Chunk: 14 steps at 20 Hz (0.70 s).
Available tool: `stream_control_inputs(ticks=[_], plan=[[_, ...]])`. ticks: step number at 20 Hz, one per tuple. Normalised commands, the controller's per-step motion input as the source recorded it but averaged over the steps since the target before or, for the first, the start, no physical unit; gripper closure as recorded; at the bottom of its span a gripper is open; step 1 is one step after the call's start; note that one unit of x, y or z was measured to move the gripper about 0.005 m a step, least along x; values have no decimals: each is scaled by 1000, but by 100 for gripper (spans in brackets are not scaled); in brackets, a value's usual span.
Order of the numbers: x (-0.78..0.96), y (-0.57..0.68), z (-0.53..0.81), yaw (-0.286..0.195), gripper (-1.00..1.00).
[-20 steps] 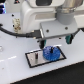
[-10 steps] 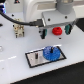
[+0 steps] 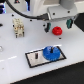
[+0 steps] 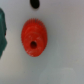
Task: Insert the blue gear onto the right peg, followed by the red gear
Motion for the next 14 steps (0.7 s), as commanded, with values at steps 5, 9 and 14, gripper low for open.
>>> stream_control_inputs(ticks=[5, 9, 14], plan=[[-341, 312, -245, 0, -100], [-292, 167, -336, 0, -100], [-290, 37, -364, 0, -100]])
